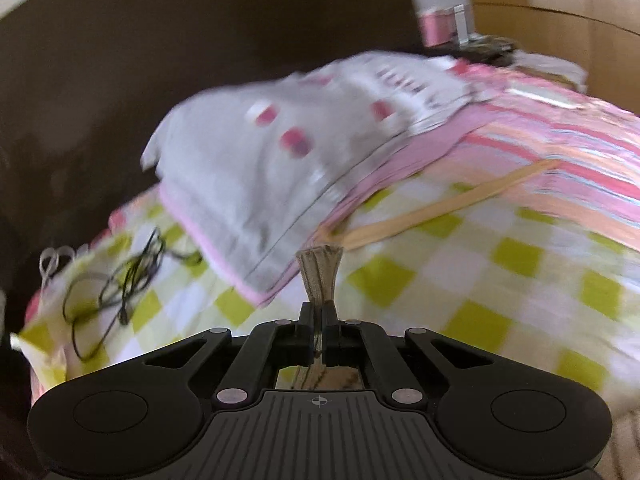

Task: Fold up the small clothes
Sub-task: 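Carry the held sleeve across the sweater body with the right tool, then open the right tool to release the sleeve and withdraw, then grasp the sweater hem with the left tool while the right tool grasps the hem too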

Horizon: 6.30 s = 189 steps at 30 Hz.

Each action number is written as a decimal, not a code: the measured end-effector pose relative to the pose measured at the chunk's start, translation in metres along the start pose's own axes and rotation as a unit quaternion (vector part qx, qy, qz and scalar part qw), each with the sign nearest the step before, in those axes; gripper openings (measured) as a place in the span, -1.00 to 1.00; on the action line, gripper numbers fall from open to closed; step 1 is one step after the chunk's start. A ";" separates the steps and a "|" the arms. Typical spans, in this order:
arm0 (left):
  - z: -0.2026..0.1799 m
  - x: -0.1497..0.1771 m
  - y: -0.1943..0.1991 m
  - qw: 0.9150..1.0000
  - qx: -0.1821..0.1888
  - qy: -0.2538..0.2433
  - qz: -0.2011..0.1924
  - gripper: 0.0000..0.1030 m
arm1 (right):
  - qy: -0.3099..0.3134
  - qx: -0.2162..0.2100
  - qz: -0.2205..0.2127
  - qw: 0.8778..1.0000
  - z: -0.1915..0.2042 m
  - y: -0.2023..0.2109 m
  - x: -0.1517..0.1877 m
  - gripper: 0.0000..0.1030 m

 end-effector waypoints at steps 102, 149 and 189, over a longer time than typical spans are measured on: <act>-0.189 0.162 0.041 0.899 0.144 -0.400 0.102 0.09 | -0.290 0.267 -0.087 0.915 -0.239 0.312 0.316 -0.76; -0.035 0.191 0.170 0.866 0.097 -0.406 0.276 0.10 | -0.366 0.164 0.036 0.915 -0.074 0.394 0.458 -0.48; -0.017 0.187 0.180 0.866 0.113 -0.317 0.369 -0.71 | -0.456 0.061 -0.020 0.888 -0.033 0.388 0.473 -0.80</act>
Point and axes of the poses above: each gripper's, at about its wrist camera, not at the fingertips, and y roughly against the way its jaws point, z to its left, x to its underside, the point moved 8 cm from there along -y, roughly the way its jaws point, and after that the axes turned 8 degrees about y, right-handed, at the moved point
